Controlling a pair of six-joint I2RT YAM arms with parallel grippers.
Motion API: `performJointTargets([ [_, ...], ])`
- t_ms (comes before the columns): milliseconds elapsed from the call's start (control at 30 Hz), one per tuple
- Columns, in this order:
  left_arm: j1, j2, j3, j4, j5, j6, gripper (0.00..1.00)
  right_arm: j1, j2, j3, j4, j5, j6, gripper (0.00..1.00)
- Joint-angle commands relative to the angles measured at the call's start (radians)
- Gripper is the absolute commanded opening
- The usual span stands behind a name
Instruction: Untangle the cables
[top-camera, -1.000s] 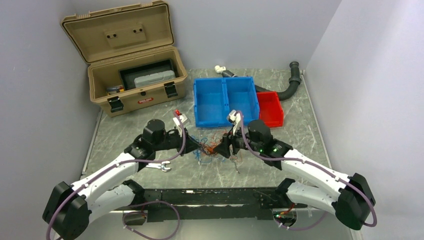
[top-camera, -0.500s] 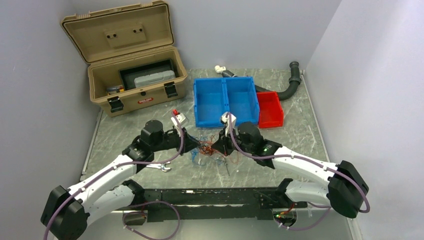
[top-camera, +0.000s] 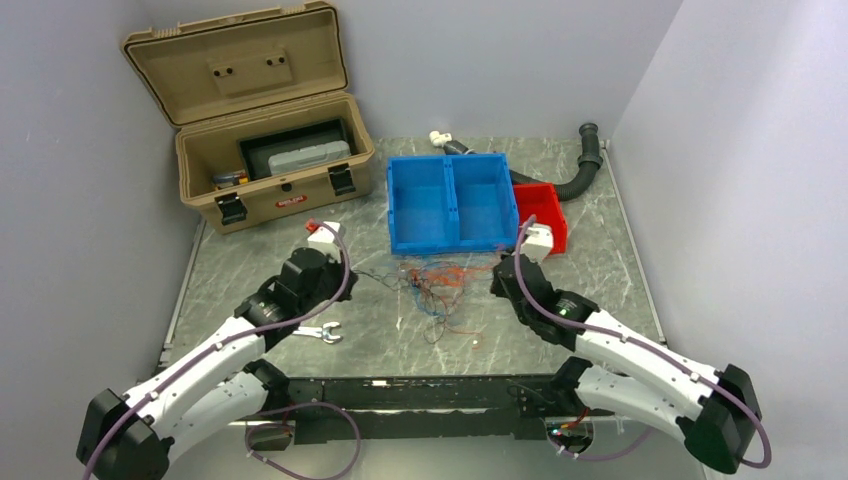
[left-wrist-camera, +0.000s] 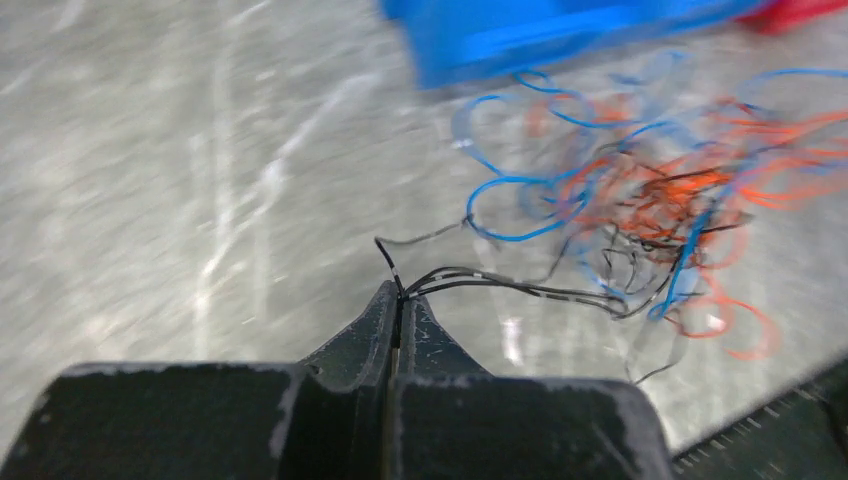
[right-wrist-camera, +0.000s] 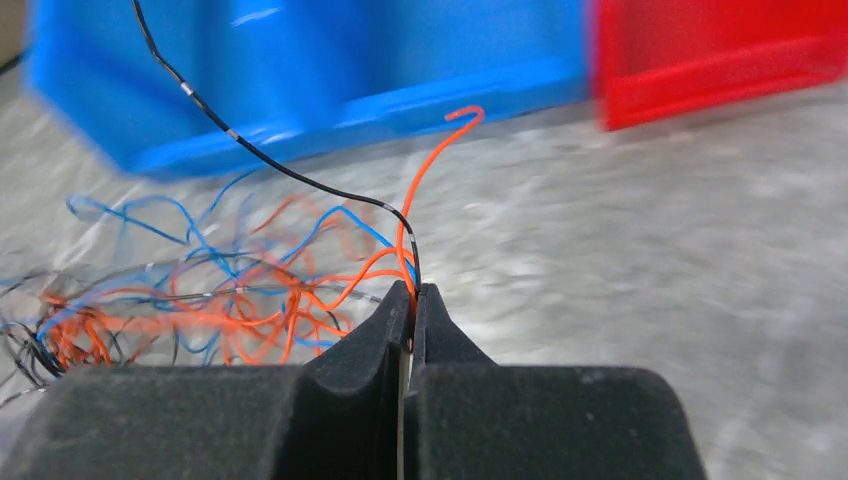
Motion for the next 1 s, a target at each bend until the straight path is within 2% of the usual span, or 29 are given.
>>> performJointTargets([
  [0,0.044,0.008,0.029,-0.189,-0.287,-0.090,0.00,-0.036,-0.083,0.011,-0.269,0.359,0.186,0.00],
  [167,0.076,0.023,0.044,-0.235,-0.315,-0.128,0.00,-0.039,-0.130,0.030,-0.383,0.459,0.301,0.00],
  [300,0.081,0.021,0.036,-0.199,-0.267,-0.102,0.00,-0.040,-0.144,0.035,-0.333,0.427,0.201,0.00],
  [467,0.085,0.024,0.067,-0.252,-0.348,-0.115,0.00,-0.048,-0.147,0.076,-0.476,0.542,0.291,0.00],
  [533,0.093,0.010,0.076,-0.297,-0.408,-0.152,0.00,-0.064,-0.137,0.102,-0.582,0.609,0.409,0.00],
  [600,0.108,-0.011,0.093,-0.399,-0.531,-0.265,0.00,-0.092,-0.094,0.145,-0.852,0.676,0.763,0.00],
  [633,0.115,-0.013,0.105,-0.451,-0.592,-0.339,0.00,-0.107,-0.073,0.158,-0.921,0.686,0.834,0.00],
  [700,0.124,-0.009,0.120,-0.509,-0.650,-0.407,0.00,-0.118,-0.028,0.171,-0.918,0.684,0.797,0.00],
  [800,0.125,0.009,0.132,-0.535,-0.665,-0.441,0.00,-0.118,0.030,0.182,-0.934,0.661,0.825,0.00],
  [900,0.125,0.035,0.147,-0.546,-0.664,-0.446,0.00,-0.118,0.051,0.185,-0.930,0.658,0.831,0.00],
  [967,0.123,0.045,0.167,-0.515,-0.593,-0.370,0.00,-0.118,0.041,0.180,-0.864,0.648,0.740,0.00],
])
